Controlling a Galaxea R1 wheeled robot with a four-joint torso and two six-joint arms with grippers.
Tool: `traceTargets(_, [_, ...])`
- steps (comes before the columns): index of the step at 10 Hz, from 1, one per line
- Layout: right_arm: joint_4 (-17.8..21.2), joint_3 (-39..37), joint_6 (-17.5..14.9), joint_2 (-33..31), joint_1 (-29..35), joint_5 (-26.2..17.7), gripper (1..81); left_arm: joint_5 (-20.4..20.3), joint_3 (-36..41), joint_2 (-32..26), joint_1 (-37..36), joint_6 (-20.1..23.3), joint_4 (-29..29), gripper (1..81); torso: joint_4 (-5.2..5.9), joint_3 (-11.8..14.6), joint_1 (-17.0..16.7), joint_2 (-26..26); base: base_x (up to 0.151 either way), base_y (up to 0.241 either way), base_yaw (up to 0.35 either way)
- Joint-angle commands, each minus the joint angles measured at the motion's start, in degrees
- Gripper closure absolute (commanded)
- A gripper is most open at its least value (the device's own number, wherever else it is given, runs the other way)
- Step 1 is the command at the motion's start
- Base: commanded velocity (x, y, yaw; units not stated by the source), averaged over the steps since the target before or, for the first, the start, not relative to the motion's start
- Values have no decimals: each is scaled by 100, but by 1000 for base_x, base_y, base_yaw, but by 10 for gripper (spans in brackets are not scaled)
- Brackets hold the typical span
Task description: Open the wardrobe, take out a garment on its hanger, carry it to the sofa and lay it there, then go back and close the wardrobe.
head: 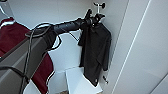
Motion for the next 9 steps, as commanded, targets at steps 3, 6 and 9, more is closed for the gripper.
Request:
traceTargets(3, [45, 18, -3, -1, 129, -355, 10, -276, 258, -176, -1153, -28, 54, 10, 0, 0, 0, 0, 0, 0, 0])
traceTargets(6, [45, 27, -3, -1, 120, -355, 10, -267, 267, -203, -1153, -37, 89, 811, 0, 0, 0, 0, 0, 0, 0])
traceTargets(9, [45, 27, 5, -1, 120, -355, 10, -285, 337, -238, -1197, -64, 81, 811, 0, 0, 0, 0, 0, 0, 0])
